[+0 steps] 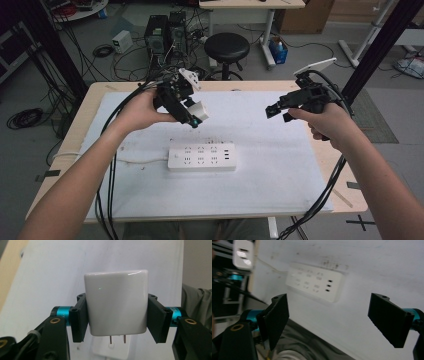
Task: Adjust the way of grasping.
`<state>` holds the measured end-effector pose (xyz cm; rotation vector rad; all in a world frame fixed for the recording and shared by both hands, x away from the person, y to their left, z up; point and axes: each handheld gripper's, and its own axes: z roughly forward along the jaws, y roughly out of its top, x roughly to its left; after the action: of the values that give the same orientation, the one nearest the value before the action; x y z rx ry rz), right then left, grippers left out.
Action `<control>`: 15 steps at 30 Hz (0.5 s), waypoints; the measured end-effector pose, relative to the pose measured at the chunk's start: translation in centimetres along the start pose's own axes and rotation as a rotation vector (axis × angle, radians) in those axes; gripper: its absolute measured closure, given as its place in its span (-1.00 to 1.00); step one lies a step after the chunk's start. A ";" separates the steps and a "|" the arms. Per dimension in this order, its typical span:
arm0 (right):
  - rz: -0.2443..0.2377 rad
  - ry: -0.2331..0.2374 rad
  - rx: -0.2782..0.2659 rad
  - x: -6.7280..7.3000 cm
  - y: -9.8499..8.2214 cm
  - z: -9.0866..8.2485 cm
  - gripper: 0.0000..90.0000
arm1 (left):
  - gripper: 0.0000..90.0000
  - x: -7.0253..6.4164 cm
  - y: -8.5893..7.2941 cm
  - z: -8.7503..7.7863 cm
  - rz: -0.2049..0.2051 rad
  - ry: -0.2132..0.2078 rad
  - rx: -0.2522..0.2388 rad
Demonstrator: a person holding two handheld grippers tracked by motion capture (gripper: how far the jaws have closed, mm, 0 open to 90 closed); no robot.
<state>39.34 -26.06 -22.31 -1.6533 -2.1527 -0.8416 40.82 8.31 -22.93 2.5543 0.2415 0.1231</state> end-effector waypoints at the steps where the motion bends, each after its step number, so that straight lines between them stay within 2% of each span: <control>1: 0.008 0.024 -0.005 0.2 0.0 0.2 -0.63 | -0.07 -0.5 0.8 0.5 0.030 0.009 -0.027; 2: 0.009 0.042 -0.008 0.3 0.0 0.4 -0.63 | -0.07 -0.5 0.8 0.5 0.030 0.009 -0.027; 3: 0.011 0.064 -0.009 0.6 0.0 0.6 -0.63 | -0.07 -1.0 1.5 1.0 0.071 0.027 -0.046; 4: 0.017 0.088 -0.010 0.7 0.0 0.8 -0.62 | -0.07 -1.0 1.5 1.0 0.071 0.027 -0.046; 6: 0.017 0.128 -0.014 1.0 0.0 1.2 -0.62 | -0.07 -1.7 2.3 1.7 0.123 0.060 -0.068; 7: 0.017 0.142 -0.014 1.1 0.0 1.4 -0.62 | -0.07 -1.9 2.4 1.9 0.133 0.065 -0.073; 12: 0.028 0.192 -0.019 1.8 0.3 2.3 -0.50 | -0.07 -2.7 3.4 2.4 0.188 0.094 -0.113; 14: 0.020 0.198 -0.023 2.0 0.3 2.5 -0.50 | -0.07 -2.7 3.4 2.4 0.188 0.094 -0.113; 15: 0.019 0.215 -0.019 2.2 0.4 2.8 -0.42 | -0.07 -3.1 3.8 2.5 0.203 0.100 -0.125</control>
<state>39.40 -22.53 -23.17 -1.5134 -1.9859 -0.9884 38.68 3.20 -23.06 2.4451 0.0114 0.3334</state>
